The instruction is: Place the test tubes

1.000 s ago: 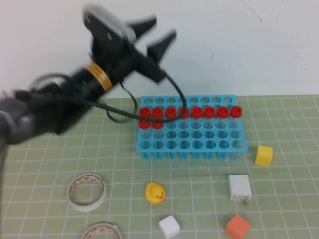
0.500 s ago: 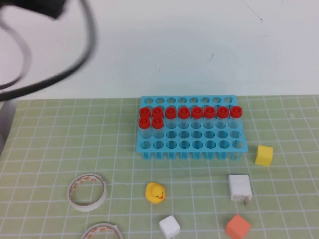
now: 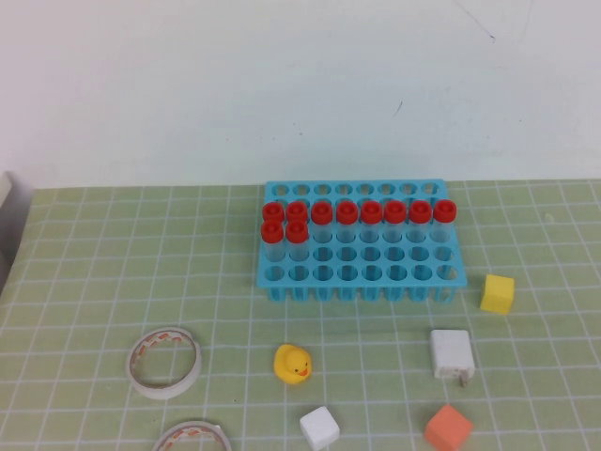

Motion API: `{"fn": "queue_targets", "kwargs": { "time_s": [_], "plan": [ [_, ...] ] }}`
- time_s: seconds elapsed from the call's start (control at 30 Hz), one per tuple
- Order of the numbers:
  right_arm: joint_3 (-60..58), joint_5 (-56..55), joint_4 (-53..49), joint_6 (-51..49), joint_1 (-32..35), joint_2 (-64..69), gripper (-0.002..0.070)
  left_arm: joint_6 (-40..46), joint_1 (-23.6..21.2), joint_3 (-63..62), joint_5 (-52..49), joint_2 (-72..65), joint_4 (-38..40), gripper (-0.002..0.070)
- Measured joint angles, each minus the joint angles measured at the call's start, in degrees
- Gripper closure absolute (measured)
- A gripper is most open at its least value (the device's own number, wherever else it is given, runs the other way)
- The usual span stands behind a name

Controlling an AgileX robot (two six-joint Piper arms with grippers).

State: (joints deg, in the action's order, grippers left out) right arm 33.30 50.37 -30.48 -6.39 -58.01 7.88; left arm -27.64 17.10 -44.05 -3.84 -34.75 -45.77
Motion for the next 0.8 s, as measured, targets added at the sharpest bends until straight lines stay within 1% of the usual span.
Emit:
{"fn": "queue_targets", "kwargs": {
  "time_s": [0.2,0.4,0.53,0.63,0.67,0.7,0.8],
  "plan": [
    [0.0,0.0,0.0,0.0,0.0,0.0,0.0678,-0.2,0.0,10.3,-1.4,13.6,0.0,0.0675],
    [0.0,0.0,0.0,0.0,0.0,0.0,0.0678,-1.1,0.0,14.8,-3.8,24.1,0.1,0.0675],
    [0.0,0.0,0.0,0.0,0.0,0.0,0.0678,-1.1,0.0,15.5,-7.3,27.4,0.2,0.0675],
    [0.0,0.0,0.0,0.0,0.0,0.0,0.0678,-2.6,0.0,15.7,-12.0,28.7,0.3,0.0675],
    [0.0,0.0,0.0,0.0,0.0,0.0,0.0678,-3.4,0.0,16.2,-15.7,29.1,0.5,0.0675],
    [0.0,0.0,0.0,0.0,0.0,0.0,0.0678,-3.6,0.0,16.7,-16.9,29.1,0.5,0.0675],
    [0.0,0.1,0.0,0.0,0.0,0.0,0.0678,-4.0,0.0,19.0,-17.8,29.2,0.5,0.0675]
  ]
}}
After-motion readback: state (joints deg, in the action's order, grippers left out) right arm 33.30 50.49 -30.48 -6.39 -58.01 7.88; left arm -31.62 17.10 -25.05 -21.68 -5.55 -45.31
